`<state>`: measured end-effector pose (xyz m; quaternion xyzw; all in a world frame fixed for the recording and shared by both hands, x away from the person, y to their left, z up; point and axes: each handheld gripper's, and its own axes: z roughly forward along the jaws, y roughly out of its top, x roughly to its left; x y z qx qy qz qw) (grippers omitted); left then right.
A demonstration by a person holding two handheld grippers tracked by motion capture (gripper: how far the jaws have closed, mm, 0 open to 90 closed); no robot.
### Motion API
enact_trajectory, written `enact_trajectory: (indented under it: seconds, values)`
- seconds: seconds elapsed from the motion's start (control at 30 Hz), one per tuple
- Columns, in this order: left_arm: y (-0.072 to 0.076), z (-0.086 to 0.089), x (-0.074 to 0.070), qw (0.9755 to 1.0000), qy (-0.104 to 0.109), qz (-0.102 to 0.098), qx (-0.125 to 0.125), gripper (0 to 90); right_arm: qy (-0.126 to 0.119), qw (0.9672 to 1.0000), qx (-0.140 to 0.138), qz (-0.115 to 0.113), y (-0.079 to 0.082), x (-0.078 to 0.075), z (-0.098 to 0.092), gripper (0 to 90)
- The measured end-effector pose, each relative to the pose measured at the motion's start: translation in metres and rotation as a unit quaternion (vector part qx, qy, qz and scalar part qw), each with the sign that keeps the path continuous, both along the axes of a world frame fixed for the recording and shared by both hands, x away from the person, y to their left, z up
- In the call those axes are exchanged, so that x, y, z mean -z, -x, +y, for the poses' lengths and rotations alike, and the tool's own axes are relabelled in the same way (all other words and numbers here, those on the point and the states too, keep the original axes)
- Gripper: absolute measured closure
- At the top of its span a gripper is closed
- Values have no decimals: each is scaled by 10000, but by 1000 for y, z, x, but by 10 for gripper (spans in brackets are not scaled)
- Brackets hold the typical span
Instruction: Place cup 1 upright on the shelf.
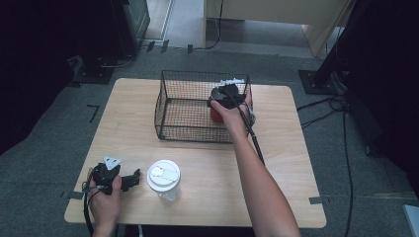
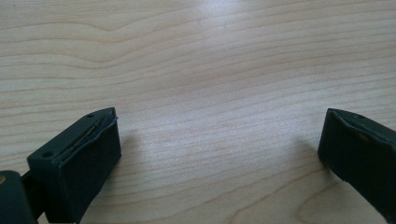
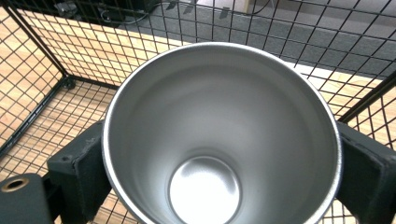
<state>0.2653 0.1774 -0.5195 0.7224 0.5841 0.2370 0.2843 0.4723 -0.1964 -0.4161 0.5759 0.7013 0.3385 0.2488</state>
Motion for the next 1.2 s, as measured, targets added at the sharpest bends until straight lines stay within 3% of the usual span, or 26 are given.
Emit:
enact_trajectory:
  seconds: [0.3, 0.5, 0.57, 0.87, 1.07, 1.2]
  values:
    - [0, 0, 0, 10000, -2, 7, 3, 0, -44, 9999, 44, 139, 5, -2, 2, 63]
    - [0, 0, 0, 10000, -1, 7, 3, 0, 198, 9993, 16, 309, 9, -4, 8, 0]
    - [0, 0, 0, 10000, -3, 6, 3, 0, 288, 9992, 33, 292, 10, -4, 11, 0]
    - [0, 0, 0, 10000, -11, 16, 42, 0, 176, 9993, 108, 302, 17, -5, 11, 0]
    - [0, 0, 0, 10000, -12, 10, 41, 0, 407, 9988, 159, 221, 28, -3, 14, 0]
    - [0, 0, 0, 10000, -11, 10, 42, 0, 408, 9989, 155, 184, 32, -4, 15, 0]
